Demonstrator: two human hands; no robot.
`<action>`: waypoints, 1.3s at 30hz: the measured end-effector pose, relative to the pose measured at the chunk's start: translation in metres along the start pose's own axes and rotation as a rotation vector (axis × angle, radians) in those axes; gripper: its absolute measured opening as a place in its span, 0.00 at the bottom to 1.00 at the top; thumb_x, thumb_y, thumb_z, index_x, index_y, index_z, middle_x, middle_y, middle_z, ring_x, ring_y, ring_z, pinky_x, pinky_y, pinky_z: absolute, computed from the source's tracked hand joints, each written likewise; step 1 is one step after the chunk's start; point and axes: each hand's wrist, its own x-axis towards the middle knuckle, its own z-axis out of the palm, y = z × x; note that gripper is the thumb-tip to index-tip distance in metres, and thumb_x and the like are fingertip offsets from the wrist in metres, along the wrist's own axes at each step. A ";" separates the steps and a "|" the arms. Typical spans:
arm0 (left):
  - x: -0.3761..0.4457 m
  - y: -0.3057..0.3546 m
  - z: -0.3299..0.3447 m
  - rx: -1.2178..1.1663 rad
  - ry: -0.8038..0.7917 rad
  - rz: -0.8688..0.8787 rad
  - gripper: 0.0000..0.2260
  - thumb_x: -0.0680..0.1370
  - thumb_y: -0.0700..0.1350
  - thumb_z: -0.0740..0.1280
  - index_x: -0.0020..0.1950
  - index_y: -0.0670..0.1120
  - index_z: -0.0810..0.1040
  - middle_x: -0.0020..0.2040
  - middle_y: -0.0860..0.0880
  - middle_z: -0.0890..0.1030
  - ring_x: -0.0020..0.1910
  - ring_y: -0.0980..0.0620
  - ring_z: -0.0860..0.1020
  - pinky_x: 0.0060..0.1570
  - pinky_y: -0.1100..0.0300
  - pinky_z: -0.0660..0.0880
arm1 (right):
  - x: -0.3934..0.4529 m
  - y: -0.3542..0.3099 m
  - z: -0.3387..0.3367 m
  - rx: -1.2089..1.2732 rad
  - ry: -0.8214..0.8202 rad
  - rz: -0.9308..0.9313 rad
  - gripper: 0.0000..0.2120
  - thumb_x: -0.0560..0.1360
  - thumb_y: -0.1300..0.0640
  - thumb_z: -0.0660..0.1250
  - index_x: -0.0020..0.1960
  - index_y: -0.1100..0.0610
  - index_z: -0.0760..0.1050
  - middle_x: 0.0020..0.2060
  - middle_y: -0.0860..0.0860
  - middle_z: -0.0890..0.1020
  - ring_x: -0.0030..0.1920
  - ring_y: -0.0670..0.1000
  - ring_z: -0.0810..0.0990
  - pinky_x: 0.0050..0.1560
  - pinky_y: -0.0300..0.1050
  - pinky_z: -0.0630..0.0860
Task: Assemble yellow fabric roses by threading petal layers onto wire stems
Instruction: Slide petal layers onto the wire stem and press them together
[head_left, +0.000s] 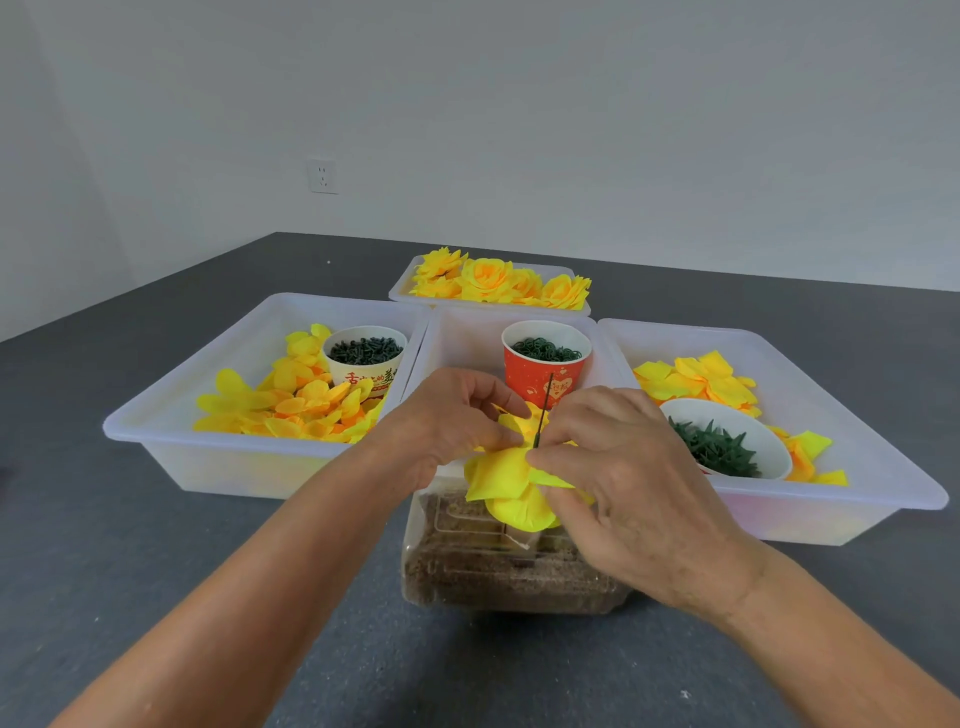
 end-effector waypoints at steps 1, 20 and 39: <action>0.000 0.000 0.000 0.002 -0.007 0.007 0.10 0.69 0.30 0.72 0.44 0.42 0.81 0.29 0.51 0.67 0.30 0.57 0.66 0.29 0.71 0.66 | 0.000 -0.001 -0.002 0.066 -0.035 0.044 0.11 0.70 0.50 0.66 0.41 0.56 0.83 0.39 0.48 0.80 0.46 0.54 0.78 0.48 0.47 0.69; -0.026 -0.003 -0.004 -0.018 0.045 0.347 0.04 0.64 0.48 0.76 0.36 0.52 0.84 0.46 0.55 0.83 0.52 0.60 0.78 0.56 0.62 0.72 | 0.015 0.006 0.005 0.840 -0.039 0.735 0.06 0.65 0.57 0.77 0.34 0.48 0.82 0.34 0.45 0.83 0.35 0.38 0.77 0.36 0.29 0.72; -0.024 -0.014 0.014 -0.130 0.147 0.325 0.05 0.62 0.43 0.76 0.34 0.46 0.82 0.41 0.39 0.83 0.48 0.37 0.79 0.53 0.41 0.74 | 0.016 0.011 0.002 0.879 -0.187 0.823 0.04 0.67 0.63 0.76 0.40 0.56 0.83 0.43 0.52 0.83 0.47 0.47 0.78 0.48 0.36 0.74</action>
